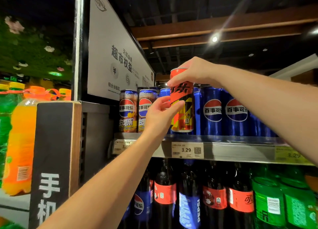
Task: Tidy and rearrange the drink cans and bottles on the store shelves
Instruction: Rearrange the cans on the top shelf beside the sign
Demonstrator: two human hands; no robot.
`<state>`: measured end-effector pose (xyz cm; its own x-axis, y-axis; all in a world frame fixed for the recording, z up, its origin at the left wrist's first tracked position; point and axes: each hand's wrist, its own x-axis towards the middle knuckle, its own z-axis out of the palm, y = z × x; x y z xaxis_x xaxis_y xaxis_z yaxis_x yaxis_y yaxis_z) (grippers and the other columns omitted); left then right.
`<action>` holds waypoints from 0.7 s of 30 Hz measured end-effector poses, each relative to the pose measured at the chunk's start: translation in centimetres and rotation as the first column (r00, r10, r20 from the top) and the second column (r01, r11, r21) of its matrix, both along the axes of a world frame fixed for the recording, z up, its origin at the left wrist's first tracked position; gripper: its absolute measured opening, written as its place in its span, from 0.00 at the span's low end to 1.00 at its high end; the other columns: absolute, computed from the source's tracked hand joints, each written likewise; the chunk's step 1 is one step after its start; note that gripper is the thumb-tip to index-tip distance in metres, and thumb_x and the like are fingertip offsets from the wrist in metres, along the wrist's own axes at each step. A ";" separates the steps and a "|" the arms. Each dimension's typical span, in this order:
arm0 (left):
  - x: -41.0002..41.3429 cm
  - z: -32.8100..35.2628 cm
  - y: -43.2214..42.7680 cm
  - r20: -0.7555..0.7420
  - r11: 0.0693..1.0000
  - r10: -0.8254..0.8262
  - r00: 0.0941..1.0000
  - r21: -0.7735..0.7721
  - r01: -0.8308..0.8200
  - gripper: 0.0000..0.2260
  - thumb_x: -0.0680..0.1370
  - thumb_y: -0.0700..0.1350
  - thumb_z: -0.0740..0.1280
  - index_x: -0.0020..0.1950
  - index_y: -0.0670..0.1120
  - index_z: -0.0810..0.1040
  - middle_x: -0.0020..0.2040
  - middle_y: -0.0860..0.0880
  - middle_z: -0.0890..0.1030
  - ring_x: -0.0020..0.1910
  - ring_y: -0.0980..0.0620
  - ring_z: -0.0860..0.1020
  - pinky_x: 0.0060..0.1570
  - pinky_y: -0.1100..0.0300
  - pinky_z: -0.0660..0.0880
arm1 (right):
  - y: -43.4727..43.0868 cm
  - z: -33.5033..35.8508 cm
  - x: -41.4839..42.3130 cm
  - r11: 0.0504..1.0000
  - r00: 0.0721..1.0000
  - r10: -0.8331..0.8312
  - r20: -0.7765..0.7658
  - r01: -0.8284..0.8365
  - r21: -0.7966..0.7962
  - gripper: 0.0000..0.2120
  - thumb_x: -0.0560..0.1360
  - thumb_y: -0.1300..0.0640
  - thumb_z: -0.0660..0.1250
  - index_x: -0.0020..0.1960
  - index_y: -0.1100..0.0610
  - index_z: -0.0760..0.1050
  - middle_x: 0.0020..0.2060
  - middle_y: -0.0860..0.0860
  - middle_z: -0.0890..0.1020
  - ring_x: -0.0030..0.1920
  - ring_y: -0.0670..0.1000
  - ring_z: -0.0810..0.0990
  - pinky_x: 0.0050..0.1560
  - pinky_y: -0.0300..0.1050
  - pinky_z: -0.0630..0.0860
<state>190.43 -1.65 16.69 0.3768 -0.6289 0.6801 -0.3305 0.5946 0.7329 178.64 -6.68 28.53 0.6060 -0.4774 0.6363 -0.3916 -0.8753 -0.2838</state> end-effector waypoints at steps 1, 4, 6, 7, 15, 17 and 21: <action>-0.2 0.0 0.1 0.000 1.000 -0.022 1.000 0.004 0.022 0.25 0.71 0.54 0.73 0.65 0.51 0.72 0.57 0.53 0.78 0.53 0.58 0.77 0.43 0.65 0.74 | 0.2 -0.1 0.0 1.000 1.000 0.003 0.011 -0.003 0.003 0.23 0.65 0.42 0.75 0.51 0.57 0.81 0.45 0.53 0.83 0.49 0.52 0.81 0.53 0.45 0.76; -0.6 0.0 0.0 0.023 0.996 -0.083 0.996 0.022 0.082 0.29 0.66 0.55 0.76 0.64 0.52 0.72 0.58 0.52 0.80 0.55 0.55 0.79 0.51 0.57 0.78 | 0.5 -0.2 -0.4 1.000 0.999 0.005 0.039 -0.006 0.019 0.22 0.64 0.42 0.75 0.49 0.56 0.81 0.44 0.52 0.83 0.49 0.51 0.81 0.54 0.46 0.76; -1.3 0.0 0.2 0.054 0.995 -0.098 0.994 0.023 0.096 0.24 0.68 0.52 0.75 0.61 0.55 0.72 0.55 0.53 0.80 0.52 0.57 0.80 0.49 0.58 0.78 | 0.7 -0.6 -0.7 0.999 0.998 0.008 0.054 -0.010 0.043 0.22 0.64 0.41 0.75 0.49 0.56 0.80 0.44 0.52 0.83 0.48 0.51 0.82 0.49 0.44 0.75; -1.6 -0.1 0.1 0.064 0.996 -0.089 0.994 0.019 0.088 0.23 0.68 0.52 0.76 0.60 0.55 0.72 0.54 0.53 0.80 0.51 0.56 0.80 0.49 0.57 0.79 | 0.9 -0.8 -1.0 0.998 0.998 0.011 0.055 -0.014 0.055 0.21 0.65 0.42 0.75 0.50 0.55 0.80 0.44 0.52 0.83 0.48 0.51 0.81 0.47 0.43 0.75; -5.1 -1.5 0.1 0.069 0.999 -0.035 0.997 -0.033 0.037 0.24 0.68 0.51 0.75 0.61 0.53 0.72 0.52 0.54 0.79 0.52 0.54 0.79 0.56 0.52 0.78 | 1.6 -3.2 -4.1 0.986 0.981 -0.057 0.186 0.026 0.164 0.31 0.63 0.41 0.76 0.60 0.51 0.72 0.51 0.50 0.79 0.51 0.50 0.80 0.52 0.48 0.78; -6.5 -1.7 -0.1 0.064 0.998 -0.028 0.998 -0.047 0.031 0.23 0.68 0.52 0.75 0.59 0.54 0.72 0.52 0.54 0.79 0.52 0.54 0.79 0.56 0.51 0.77 | 1.7 -3.9 -5.3 0.978 0.965 -0.086 0.248 0.034 0.207 0.34 0.61 0.39 0.76 0.62 0.52 0.71 0.52 0.50 0.79 0.51 0.51 0.79 0.53 0.50 0.78; -9.7 -1.5 -0.3 0.036 0.995 -0.043 0.998 -0.091 0.046 0.22 0.68 0.50 0.76 0.59 0.52 0.73 0.51 0.53 0.80 0.51 0.54 0.79 0.55 0.52 0.78 | 2.0 -5.7 -8.1 0.932 0.939 -0.011 0.343 -0.115 0.345 0.26 0.65 0.44 0.76 0.58 0.55 0.75 0.49 0.53 0.84 0.48 0.52 0.84 0.53 0.50 0.80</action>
<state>180.68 -1.93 15.22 0.3256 -0.5786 0.7478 -0.3257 0.6739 0.6632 170.55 -4.69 22.81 0.4181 -0.6827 0.5993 -0.1758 -0.7080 -0.6840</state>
